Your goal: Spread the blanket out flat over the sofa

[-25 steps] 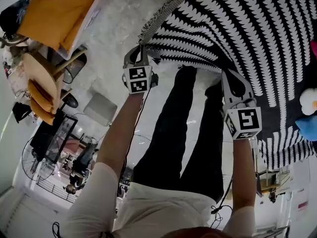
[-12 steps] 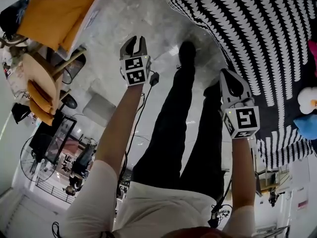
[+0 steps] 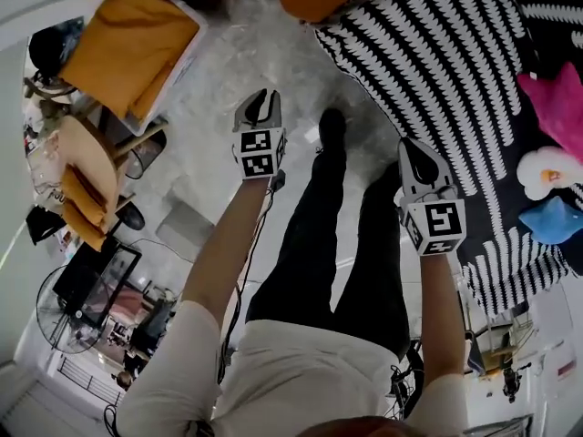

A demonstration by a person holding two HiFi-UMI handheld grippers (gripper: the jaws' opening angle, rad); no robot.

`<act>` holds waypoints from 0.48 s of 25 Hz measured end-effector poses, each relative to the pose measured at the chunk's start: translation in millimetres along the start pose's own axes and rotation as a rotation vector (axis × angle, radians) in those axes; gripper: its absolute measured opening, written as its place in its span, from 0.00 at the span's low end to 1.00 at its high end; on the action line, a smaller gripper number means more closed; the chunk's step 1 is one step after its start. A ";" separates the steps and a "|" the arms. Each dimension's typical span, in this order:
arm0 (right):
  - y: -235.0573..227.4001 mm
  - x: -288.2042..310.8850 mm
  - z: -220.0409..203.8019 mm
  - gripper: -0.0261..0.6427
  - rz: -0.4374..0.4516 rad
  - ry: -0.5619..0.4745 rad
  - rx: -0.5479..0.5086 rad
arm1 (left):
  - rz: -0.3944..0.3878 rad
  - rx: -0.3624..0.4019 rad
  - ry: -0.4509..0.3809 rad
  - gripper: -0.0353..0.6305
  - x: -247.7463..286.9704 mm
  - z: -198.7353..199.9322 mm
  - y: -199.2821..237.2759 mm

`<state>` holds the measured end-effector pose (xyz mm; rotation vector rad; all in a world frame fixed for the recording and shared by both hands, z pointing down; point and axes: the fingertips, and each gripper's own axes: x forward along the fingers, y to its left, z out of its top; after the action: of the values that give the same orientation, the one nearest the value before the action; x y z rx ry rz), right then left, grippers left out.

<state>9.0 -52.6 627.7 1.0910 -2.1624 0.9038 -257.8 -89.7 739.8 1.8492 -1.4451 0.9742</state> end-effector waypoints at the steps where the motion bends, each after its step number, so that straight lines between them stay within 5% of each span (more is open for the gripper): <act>1: 0.8 -8.8 8.5 0.05 -0.005 -0.008 -0.003 | -0.015 0.003 -0.017 0.18 -9.8 12.6 -6.1; 12: 28.7 -104.2 104.7 0.05 -0.083 -0.084 -0.055 | -0.167 0.068 -0.180 0.14 -135.5 142.2 -53.0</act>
<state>21.5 -71.0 478.9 1.2019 -2.1789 0.7694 -198.7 -119.3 547.4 2.1157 -1.3473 0.8023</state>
